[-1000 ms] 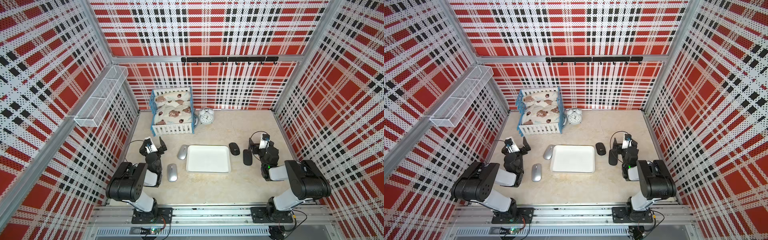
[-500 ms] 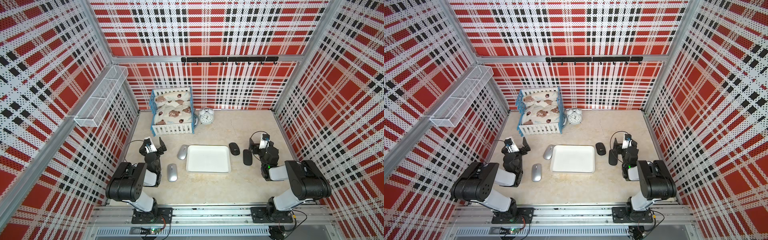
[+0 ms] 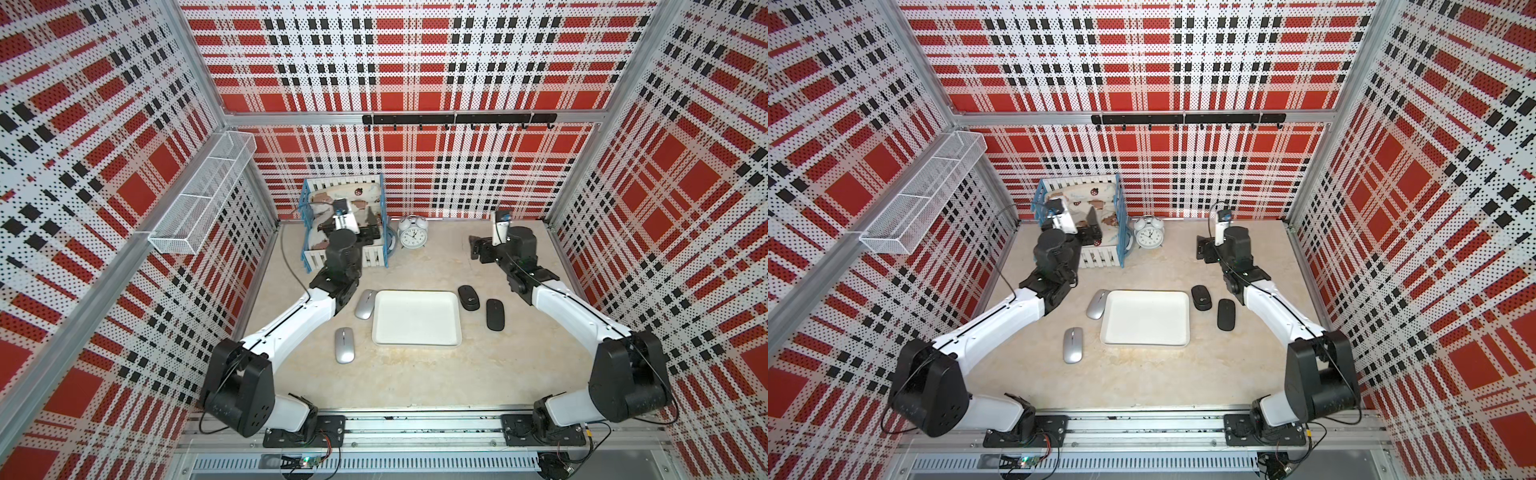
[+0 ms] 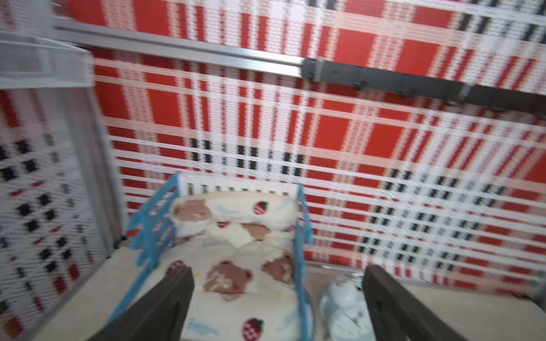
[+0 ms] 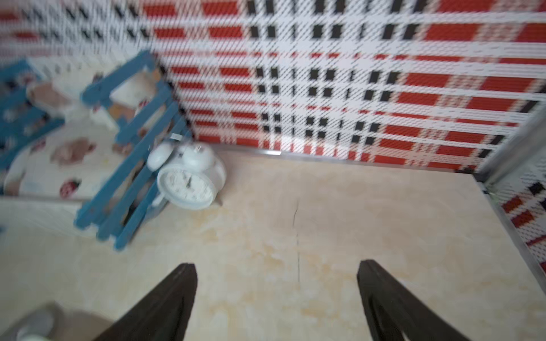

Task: Put the mouse in the storage box
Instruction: Pick up the mouse from the center of the board.

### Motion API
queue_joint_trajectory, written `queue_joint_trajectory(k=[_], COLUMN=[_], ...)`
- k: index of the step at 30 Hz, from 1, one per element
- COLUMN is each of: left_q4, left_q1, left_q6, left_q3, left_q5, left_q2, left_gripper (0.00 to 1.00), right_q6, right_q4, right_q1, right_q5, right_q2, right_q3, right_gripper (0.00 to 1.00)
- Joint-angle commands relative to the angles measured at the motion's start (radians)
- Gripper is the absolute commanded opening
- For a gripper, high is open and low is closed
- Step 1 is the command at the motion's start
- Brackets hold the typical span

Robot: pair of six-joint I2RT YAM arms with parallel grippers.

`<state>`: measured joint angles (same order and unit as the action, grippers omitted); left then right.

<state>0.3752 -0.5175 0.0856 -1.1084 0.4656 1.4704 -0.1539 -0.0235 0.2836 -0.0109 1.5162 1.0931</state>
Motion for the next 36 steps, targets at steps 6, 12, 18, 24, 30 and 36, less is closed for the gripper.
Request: queue_joint_trajectory(k=[6, 12, 18, 24, 30, 36], left_q4=[-0.243, -0.159, -0.121, -0.118, -0.118, -0.119], left_q1=[-0.130, -0.084, -0.096, -0.098, -0.101, -0.105], left_q6=[0.057, 0.112, 0.097, 0.094, 0.097, 0.087], left_q3=[0.041, 0.130, 0.164, 0.160, 0.154, 0.165], left_q5=[-0.218, -0.356, -0.364, -0.364, -0.361, -0.343], left_q2=[0.065, 0.064, 0.053, 0.062, 0.067, 0.055], left_gripper=[0.97, 0.98, 1.00, 1.00, 1.00, 0.99], right_q6=[-0.028, 0.017, 0.037, 0.036, 0.034, 0.028], right_q4=[-0.383, -0.482, -0.540, -0.541, -0.567, -0.586], right_q1=[0.009, 0.009, 0.023, 0.035, 0.052, 0.054], right_q5=[0.074, 0.129, 0.103, 0.073, 0.026, -0.024], right_q2=[0.030, 0.131, 0.198, 0.243, 0.315, 0.345], right_q3=[-0.025, 0.021, 0.059, 0.090, 0.153, 0.190], right_gripper=[0.97, 0.86, 0.84, 0.83, 0.78, 0.78])
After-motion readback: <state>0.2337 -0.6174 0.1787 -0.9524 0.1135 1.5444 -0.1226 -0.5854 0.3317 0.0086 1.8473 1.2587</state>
